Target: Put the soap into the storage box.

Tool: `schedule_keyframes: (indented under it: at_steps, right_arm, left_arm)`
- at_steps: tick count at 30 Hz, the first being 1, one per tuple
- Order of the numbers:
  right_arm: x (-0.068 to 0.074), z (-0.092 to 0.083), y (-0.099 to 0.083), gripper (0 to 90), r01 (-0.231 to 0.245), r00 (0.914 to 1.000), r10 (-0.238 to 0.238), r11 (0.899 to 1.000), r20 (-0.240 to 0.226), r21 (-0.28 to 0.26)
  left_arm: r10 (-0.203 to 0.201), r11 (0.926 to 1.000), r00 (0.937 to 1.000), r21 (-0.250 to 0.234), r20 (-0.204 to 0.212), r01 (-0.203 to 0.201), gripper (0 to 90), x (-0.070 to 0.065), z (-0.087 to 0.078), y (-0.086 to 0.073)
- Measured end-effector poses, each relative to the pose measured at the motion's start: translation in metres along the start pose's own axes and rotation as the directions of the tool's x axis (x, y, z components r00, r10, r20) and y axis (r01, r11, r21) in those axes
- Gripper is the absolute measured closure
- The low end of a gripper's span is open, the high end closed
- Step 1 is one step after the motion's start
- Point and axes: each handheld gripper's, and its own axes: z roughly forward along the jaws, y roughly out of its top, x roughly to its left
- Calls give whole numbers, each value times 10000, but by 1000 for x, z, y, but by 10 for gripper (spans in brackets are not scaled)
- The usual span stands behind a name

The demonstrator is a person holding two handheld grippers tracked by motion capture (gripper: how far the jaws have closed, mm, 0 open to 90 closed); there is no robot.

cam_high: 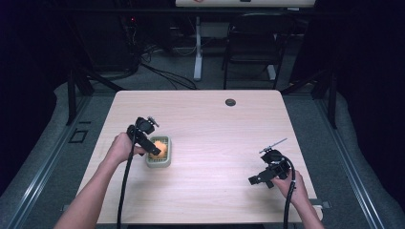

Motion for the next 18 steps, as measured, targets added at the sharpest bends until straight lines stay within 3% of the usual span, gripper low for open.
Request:
schedule_keyframes:
  at_steps: [13, 14, 16, 18]
  right_arm:
    - [-1, -1, 0, 45, 25, 10000, -25, 10000, 19, 5]
    - [2, 1, -2, 45, -318, 9995, 318, 9985, -17, -449]
    - [-1, -2, 0, 45, 29, 10000, -29, 10000, 48, 9]
    - [-1, -1, 0, 44, -79, 10000, 79, 9999, 14, -123]
  left_arm:
    - [-295, 9991, 9995, -311, -80, 292, 1, 0, -24, -21]
    - [-314, 9990, 9995, -331, -101, 311, 1, 0, -25, -23]
    - [-334, 9986, 9994, -404, -123, 329, 1, 0, -29, -26]
    - [-362, 9981, 9992, -513, -166, 353, 1, -1, -33, -30]
